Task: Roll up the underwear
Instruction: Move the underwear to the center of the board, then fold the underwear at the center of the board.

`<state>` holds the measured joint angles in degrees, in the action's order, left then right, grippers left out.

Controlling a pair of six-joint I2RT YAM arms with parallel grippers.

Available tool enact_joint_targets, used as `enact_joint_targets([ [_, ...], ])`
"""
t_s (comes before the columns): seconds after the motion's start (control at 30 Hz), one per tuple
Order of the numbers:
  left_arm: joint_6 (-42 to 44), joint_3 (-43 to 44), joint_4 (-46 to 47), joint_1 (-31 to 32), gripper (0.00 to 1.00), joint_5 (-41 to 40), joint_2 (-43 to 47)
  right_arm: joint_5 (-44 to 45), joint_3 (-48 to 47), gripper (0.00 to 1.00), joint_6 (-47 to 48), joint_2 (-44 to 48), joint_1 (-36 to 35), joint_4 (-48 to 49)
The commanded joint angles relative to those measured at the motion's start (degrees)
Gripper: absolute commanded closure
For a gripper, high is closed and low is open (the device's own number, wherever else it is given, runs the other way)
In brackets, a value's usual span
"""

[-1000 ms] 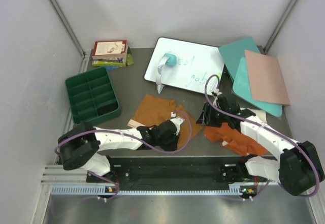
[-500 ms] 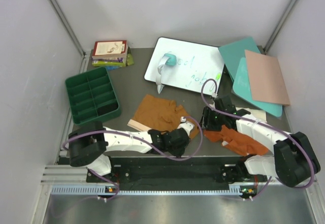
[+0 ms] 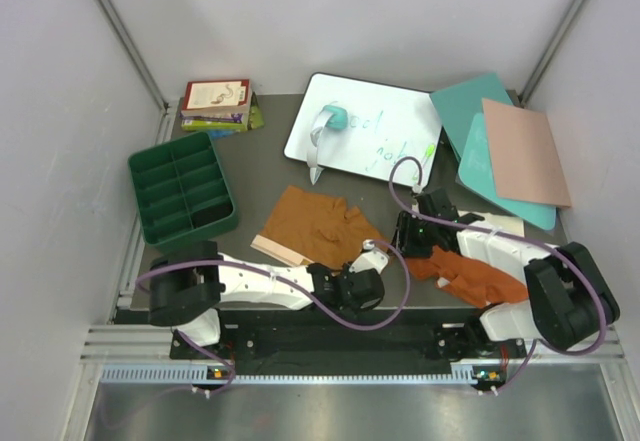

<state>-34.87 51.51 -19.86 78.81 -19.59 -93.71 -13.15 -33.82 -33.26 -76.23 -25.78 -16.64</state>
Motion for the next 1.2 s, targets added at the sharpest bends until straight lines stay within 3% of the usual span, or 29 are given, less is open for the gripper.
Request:
enact_joint_targets([
  [0.0,-1.43,1.84,-1.85,0.65,0.62,-3.26,0.02,0.49,-1.86,0.55,0.12,-2.52,-0.67,3.28],
  [0.23,-0.72,0.53,0.25,1.61,0.64,-1.85,0.81,1.45,-2.21,0.63,0.73,-4.19,-0.67,3.02],
  [0.37,-0.72,-0.18,1.84,1.88,0.69,-0.27,1.16,1.72,-2.47,0.75,1.18,-4.55,-0.67,2.23],
  [0.53,-1.16,-0.53,1.84,2.05,0.73,0.00,0.90,1.90,-2.91,0.81,1.35,-4.81,-0.67,1.97],
  [0.77,-3.27,0.09,-1.14,2.14,0.88,-0.88,-2.61,1.55,-3.35,0.93,1.79,-5.25,-0.59,1.88],
  [0.83,-3.71,0.26,-2.37,2.14,0.97,-2.54,-3.32,1.72,-3.70,1.00,1.79,-5.25,-0.67,1.70],
  [1.17,-1.00,2.72,1.04,2.05,1.00,-2.47,-1.39,3.56,-6.43,1.00,3.37,-2.09,-0.50,-2.77],
])
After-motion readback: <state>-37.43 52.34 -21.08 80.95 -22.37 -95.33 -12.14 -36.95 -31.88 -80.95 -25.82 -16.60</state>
